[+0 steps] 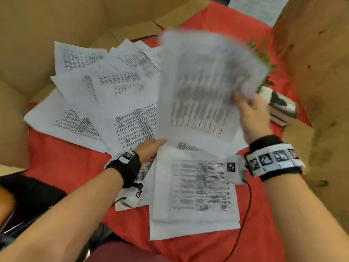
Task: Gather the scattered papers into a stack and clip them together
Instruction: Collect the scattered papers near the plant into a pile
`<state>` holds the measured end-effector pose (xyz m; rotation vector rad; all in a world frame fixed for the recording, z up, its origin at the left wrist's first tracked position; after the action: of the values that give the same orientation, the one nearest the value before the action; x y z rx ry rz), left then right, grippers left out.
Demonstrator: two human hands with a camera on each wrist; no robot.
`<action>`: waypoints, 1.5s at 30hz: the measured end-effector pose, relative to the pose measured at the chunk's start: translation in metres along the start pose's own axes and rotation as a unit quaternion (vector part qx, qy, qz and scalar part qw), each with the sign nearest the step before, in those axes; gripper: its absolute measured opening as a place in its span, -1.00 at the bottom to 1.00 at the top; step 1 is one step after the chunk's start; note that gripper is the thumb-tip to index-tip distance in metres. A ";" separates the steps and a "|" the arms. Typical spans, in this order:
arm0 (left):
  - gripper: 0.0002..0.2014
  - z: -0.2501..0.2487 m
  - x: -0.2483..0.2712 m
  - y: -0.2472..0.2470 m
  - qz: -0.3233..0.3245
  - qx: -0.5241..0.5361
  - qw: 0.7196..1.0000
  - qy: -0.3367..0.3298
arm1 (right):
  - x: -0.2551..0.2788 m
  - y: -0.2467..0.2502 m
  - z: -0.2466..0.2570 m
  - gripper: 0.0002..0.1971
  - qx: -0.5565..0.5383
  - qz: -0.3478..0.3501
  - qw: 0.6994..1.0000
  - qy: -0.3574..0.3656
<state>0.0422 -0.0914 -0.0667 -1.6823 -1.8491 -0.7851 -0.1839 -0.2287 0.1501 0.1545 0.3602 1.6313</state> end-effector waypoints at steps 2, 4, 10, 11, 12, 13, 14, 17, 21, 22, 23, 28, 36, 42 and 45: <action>-0.57 -0.010 -0.001 -0.005 0.019 0.004 1.000 -0.018 | 0.018 0.064 -0.027 -0.76 0.000 -0.170 0.982 -0.077; -0.56 -0.012 -0.006 -0.009 0.018 -0.002 0.999 -0.043 | 0.055 0.104 -0.068 -0.69 0.036 -0.241 0.953 -0.180; -0.30 -0.016 -0.017 -0.026 -0.005 -0.177 0.980 -0.089 | 0.221 0.100 -0.208 -0.85 0.165 -0.171 0.849 -0.473; -0.32 -0.019 -0.014 -0.030 -0.002 -0.198 0.975 -0.099 | 0.244 0.094 -0.227 -0.88 0.162 -0.166 0.840 -0.491; -0.36 -0.019 -0.016 -0.032 0.000 -0.208 0.972 -0.111 | 0.259 0.088 -0.241 -0.85 0.153 -0.169 0.836 -0.498; -0.42 -0.021 -0.015 -0.034 -0.002 -0.215 0.969 -0.122 | 0.266 0.081 -0.248 -0.80 0.137 -0.184 0.840 -0.491; -0.47 -0.022 -0.016 -0.033 -0.007 -0.213 0.968 -0.133 | 0.265 0.074 -0.249 -0.78 0.124 -0.200 0.845 -0.481; -0.59 -0.022 -0.016 -0.030 -0.008 -0.201 0.971 -0.130 | 0.242 0.062 -0.222 -0.77 0.180 -0.194 0.855 -0.446; -0.73 -0.023 -0.015 -0.022 0.002 -0.189 0.975 -0.117 | 0.190 0.058 -0.176 -0.83 0.296 -0.172 0.882 -0.323; -0.76 -0.023 -0.016 -0.019 -0.002 -0.183 0.976 -0.115 | 0.177 0.056 -0.168 -0.87 0.326 -0.159 0.885 -0.291; -0.76 -0.023 -0.016 -0.017 0.000 -0.165 0.980 -0.113 | 0.164 0.051 -0.164 -0.87 0.334 -0.141 0.893 -0.266; -0.39 -0.023 -0.020 -0.028 0.013 -0.152 0.982 -0.109 | 0.116 0.023 -0.167 -0.68 0.165 0.003 0.951 -0.260; -0.50 -0.055 -0.012 -0.010 -0.078 -0.099 0.980 -0.155 | 0.145 0.085 -0.189 -0.40 0.253 -0.159 0.887 -0.354; -0.50 -0.039 0.005 0.048 -0.103 0.077 0.986 -0.106 | 0.127 0.003 -0.209 -0.54 0.048 -0.029 0.918 -0.393; -0.47 -0.012 0.005 0.037 -0.042 0.011 0.998 -0.055 | 0.094 -0.032 -0.195 -0.57 0.234 0.041 0.908 -0.345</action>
<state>0.0780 -0.0946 -0.0521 -1.6744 -2.0065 -0.7157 -0.2238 -0.1612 -0.0538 1.0926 0.1868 1.4357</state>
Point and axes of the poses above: each hand's wrist, its own x-axis away from the middle knuckle, its own y-axis out of the back of the hand, z = x × y, the point moved 9 cm from there along -x, towards the middle knuckle, and after that the axes turned 1 degree about -z, right-handed, at the moved point
